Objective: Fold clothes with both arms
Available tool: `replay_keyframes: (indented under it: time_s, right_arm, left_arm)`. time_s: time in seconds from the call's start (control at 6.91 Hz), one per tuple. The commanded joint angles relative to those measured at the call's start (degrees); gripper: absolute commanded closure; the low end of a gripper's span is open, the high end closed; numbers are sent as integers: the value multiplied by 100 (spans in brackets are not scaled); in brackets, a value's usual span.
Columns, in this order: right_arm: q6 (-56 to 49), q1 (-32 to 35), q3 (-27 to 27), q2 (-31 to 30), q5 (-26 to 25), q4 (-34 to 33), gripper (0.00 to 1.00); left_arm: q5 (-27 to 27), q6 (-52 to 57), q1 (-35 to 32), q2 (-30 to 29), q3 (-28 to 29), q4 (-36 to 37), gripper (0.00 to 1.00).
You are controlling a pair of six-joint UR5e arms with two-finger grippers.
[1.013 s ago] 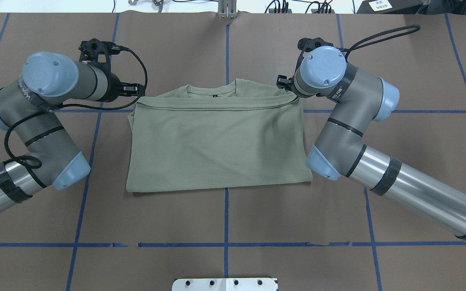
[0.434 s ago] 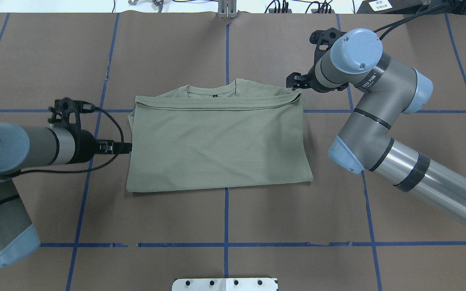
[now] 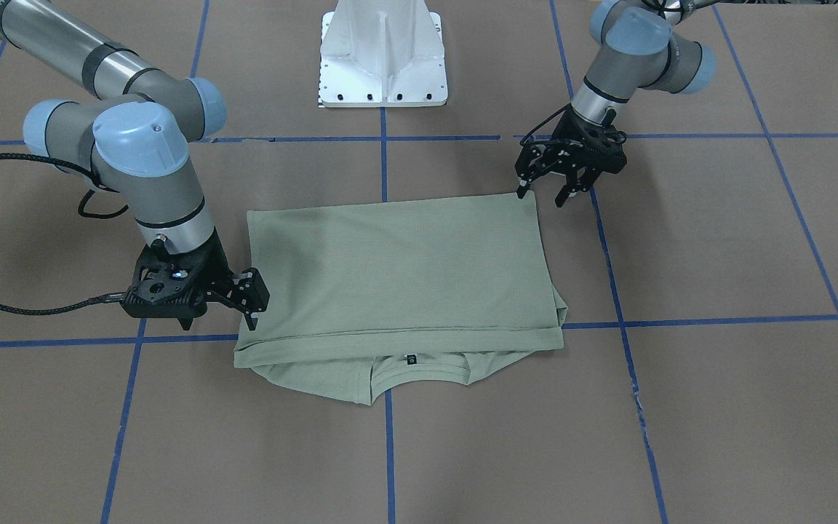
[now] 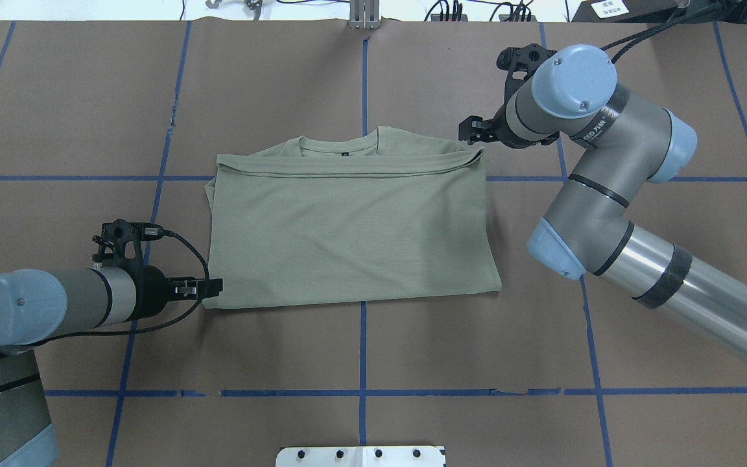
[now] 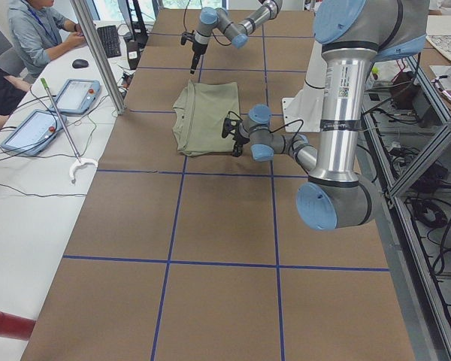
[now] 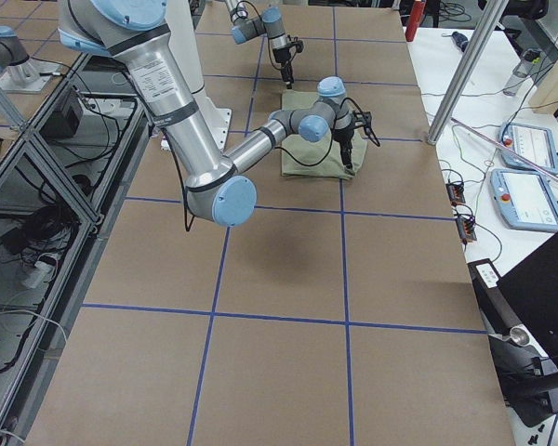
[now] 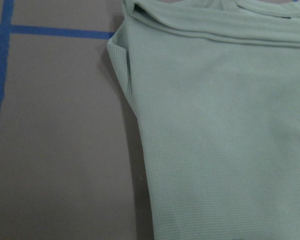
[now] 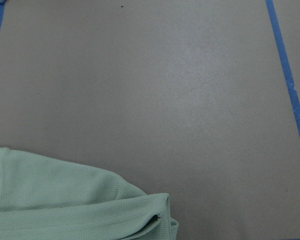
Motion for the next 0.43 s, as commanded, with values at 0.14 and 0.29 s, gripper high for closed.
replay_keyframes:
  time_s: [0.14,0.29]
  right_arm:
    - [-9,-8,-5,-9,-1,0,0]
    - [-9,-8,-5,-9,-1,0,0]
  left_arm:
    - [33,-159,179,-9,66,-11,49]
    - [33,-159,196,-27,102,-11,50]
